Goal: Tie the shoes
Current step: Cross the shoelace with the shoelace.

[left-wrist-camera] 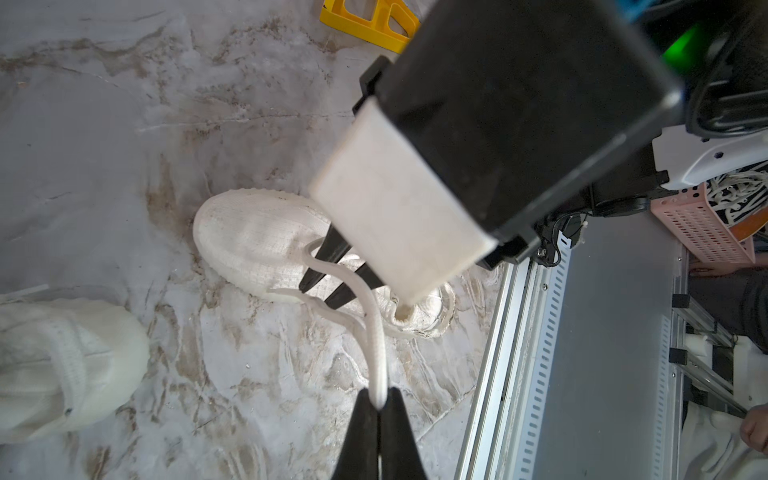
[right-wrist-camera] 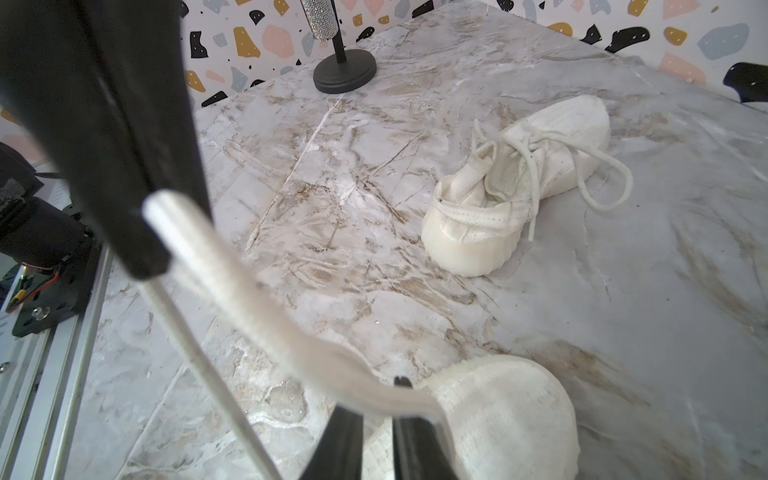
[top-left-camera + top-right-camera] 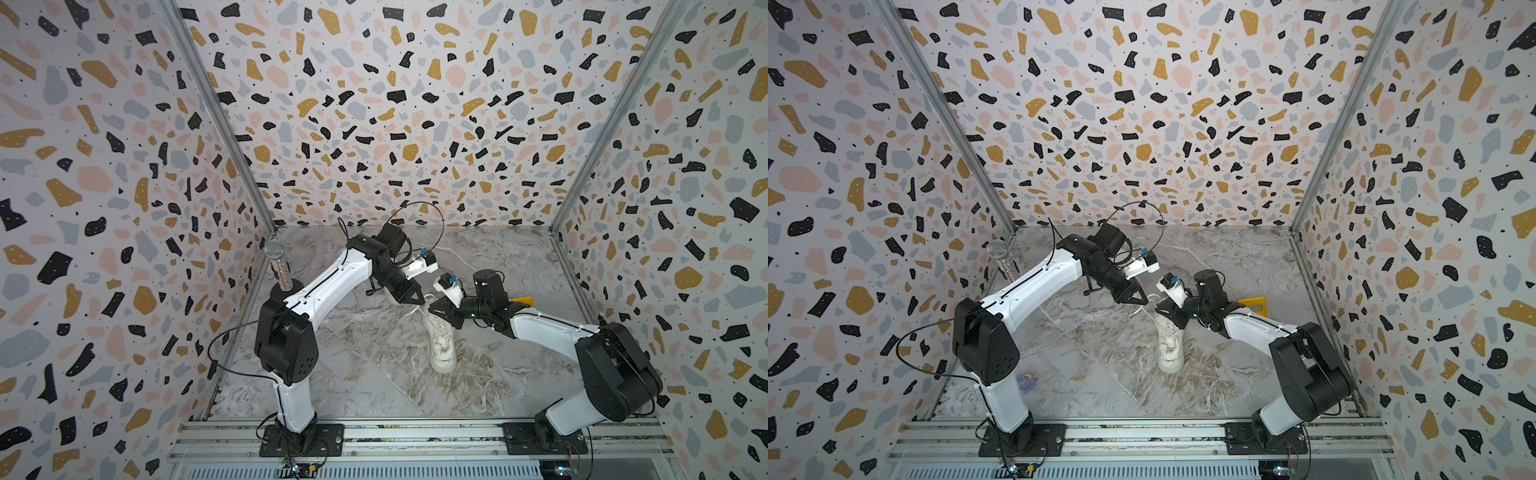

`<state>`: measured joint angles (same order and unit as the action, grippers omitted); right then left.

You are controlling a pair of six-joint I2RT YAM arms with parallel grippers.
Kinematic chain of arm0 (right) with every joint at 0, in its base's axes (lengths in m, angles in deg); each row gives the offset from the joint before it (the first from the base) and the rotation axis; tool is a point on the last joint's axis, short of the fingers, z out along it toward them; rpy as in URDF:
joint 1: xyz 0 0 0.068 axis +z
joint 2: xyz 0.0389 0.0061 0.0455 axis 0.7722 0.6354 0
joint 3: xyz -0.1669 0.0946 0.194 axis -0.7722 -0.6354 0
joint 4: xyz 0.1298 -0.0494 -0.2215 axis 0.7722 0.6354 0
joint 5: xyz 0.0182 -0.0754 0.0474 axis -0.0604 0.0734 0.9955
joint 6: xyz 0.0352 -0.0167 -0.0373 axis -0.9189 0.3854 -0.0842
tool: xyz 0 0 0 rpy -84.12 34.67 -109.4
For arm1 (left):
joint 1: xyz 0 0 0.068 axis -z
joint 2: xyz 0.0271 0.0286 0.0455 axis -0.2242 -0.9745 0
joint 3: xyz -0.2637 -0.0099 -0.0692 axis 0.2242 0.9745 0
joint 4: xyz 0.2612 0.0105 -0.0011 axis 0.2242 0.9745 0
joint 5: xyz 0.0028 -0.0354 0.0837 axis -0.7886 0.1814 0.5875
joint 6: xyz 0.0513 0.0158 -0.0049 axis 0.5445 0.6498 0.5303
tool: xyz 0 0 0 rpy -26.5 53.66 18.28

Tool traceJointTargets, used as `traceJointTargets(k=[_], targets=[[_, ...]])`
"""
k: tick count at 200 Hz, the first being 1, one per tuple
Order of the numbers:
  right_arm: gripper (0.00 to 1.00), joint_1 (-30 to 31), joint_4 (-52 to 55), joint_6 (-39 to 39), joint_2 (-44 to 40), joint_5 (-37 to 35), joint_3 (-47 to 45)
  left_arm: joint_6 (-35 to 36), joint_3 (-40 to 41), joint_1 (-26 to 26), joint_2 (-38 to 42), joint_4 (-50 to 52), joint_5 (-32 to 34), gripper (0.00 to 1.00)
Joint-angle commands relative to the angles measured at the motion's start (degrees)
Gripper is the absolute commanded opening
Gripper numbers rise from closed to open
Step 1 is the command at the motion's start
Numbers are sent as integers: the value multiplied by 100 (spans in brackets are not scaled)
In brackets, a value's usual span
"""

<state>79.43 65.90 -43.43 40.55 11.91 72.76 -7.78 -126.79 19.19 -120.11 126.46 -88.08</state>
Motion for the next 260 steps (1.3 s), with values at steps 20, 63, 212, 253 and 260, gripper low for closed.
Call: traceJointTargets(k=[20, 63, 212, 253, 260], targets=[[24, 49, -284, -105, 23, 21, -79, -74, -254, -32, -80, 42, -320, 0], [26, 67, -425, -203, 179, 56, -86, -137, -322, -47, -142, 47, -474, 0], [0, -245, 4285, 982, -91, 984, 1593, -152, 783, -268, -472, -861, 681, 0], [0, -404, 4300, 724, 470, 677, 1916, -652, 941, -269, -996, -1418, 462, 0], [0, -411, 4350, 697, 623, 563, 2031, -691, 919, -270, -1104, -1449, 421, 0]])
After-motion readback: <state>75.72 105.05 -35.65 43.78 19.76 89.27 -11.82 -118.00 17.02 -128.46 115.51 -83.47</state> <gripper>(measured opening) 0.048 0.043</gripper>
